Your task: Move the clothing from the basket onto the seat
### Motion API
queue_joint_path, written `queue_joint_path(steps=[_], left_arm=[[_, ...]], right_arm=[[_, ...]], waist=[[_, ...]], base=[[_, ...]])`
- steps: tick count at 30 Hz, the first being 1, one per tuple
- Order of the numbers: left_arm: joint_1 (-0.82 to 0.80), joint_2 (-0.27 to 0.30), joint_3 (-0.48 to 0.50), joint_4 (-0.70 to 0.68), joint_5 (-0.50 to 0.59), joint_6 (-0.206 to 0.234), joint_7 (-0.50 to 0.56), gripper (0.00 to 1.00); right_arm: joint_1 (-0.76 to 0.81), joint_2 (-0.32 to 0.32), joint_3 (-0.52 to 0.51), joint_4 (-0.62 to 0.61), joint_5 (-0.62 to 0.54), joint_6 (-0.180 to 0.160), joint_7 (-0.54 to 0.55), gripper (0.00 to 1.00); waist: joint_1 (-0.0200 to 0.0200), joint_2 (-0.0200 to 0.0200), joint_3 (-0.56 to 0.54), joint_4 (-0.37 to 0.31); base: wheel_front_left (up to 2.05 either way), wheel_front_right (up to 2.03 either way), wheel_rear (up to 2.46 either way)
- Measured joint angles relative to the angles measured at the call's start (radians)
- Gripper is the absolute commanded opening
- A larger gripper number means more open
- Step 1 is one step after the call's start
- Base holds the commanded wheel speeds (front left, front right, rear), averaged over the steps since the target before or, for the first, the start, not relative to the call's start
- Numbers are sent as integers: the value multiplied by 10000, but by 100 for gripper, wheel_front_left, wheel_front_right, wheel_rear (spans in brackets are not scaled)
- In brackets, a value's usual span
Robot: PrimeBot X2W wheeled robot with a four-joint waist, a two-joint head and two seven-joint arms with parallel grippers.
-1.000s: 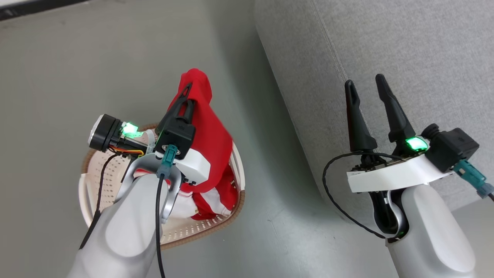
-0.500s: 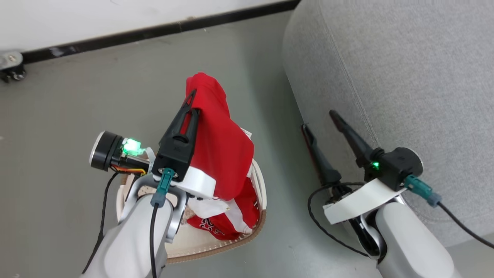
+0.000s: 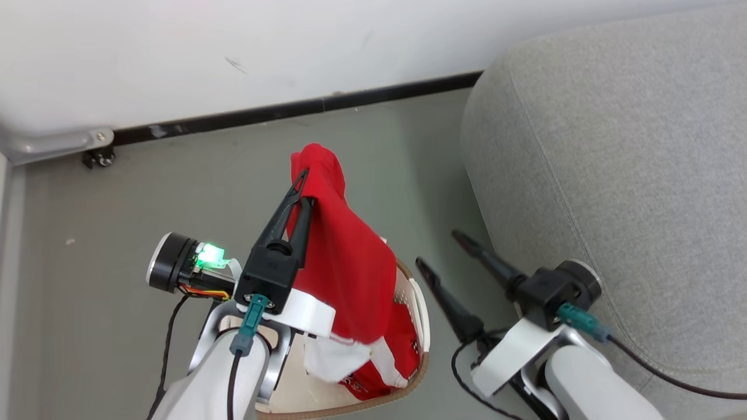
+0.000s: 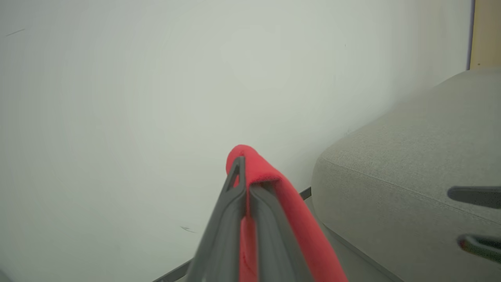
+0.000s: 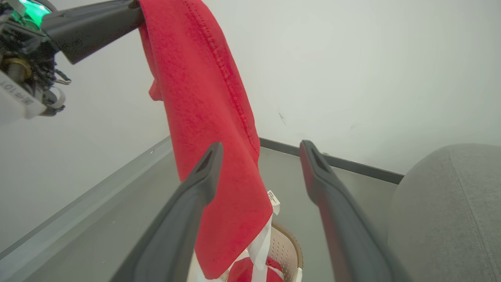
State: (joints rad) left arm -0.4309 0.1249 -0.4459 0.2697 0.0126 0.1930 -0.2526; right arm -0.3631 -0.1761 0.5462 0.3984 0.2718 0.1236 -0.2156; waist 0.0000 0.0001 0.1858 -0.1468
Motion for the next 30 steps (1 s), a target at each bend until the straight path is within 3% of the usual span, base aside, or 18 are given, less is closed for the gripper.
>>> queue_joint_path(steps=[10,30], left_arm=[[224,48,-215,-556,0,-90,0,0],[649,-44,-476,-1233,-96,-186,734,0]], right_arm=[[305,-445,1037,-25,301,0,397,100],[786,-508,2251,-374,692,0,708,100]], waist=[[0,0,-915,449],[0,0,-2203,1152]], base=[[0,0,0],[0,0,0]])
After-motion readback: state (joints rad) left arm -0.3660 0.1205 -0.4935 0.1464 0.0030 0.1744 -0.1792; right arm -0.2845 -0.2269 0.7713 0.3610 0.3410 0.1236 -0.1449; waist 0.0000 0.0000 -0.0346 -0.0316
